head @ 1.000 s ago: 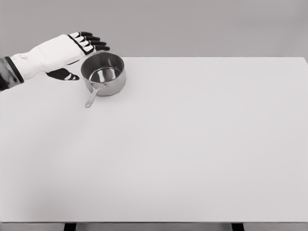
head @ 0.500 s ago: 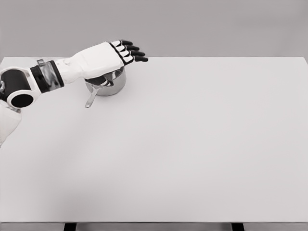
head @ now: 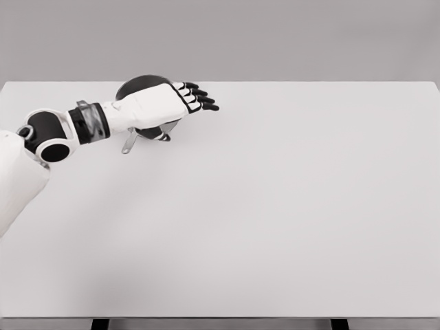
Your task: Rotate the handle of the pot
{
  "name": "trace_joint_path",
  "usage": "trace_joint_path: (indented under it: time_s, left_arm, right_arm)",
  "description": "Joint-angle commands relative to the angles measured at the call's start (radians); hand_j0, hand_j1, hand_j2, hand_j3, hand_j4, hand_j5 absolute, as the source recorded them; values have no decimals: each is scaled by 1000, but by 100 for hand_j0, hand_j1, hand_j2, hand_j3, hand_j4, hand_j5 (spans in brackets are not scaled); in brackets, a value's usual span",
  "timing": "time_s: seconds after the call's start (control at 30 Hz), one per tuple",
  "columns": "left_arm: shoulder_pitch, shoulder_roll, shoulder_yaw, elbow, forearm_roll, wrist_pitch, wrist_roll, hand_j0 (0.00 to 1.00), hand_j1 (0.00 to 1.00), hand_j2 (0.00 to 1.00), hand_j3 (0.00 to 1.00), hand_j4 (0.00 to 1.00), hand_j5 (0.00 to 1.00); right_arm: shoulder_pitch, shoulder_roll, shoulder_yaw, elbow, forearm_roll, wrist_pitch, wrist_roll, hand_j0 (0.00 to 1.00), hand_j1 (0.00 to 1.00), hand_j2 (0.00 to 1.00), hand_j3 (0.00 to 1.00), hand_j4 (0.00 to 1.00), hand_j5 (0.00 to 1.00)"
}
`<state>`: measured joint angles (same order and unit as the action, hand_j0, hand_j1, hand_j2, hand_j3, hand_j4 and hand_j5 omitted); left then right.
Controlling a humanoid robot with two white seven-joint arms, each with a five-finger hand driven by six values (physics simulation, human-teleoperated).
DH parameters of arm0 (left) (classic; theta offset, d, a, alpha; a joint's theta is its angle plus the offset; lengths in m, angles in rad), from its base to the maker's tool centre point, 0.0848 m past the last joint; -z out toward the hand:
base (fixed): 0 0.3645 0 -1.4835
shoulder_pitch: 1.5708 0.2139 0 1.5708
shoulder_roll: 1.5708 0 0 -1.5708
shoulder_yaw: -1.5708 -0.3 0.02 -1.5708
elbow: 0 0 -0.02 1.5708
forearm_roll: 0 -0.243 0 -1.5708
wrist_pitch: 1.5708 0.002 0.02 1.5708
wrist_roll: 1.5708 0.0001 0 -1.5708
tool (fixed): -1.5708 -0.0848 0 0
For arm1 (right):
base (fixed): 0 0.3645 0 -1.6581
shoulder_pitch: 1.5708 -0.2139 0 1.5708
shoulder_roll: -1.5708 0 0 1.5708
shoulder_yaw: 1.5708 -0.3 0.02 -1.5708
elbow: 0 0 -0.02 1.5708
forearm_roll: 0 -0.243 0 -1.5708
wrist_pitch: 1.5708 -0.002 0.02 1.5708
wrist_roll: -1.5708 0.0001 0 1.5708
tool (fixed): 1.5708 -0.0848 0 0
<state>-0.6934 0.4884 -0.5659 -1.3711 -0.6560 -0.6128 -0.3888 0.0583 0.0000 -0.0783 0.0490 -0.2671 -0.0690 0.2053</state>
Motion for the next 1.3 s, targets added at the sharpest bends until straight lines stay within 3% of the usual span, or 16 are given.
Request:
trace_joint_path:
  time_s: [0.0,0.4,1.27]
  left_arm:
    - [0,-4,0,15,-4,2,1,100,100,100,100,100,100]
    - [2,-48,1,122,-7,2,1,100,100,100,100,100,100]
    - [37,-39,47,173,1,2,2,100,100,100,100,100,100]
  right_arm:
    - [0,0,0,0,0,0,0,100,100,100,100,100,100]
    - [0,0,0,0,0,0,0,100,100,100,100,100,100]
    - [0,0,0,0,0,0,0,100,100,100,100,100,100]
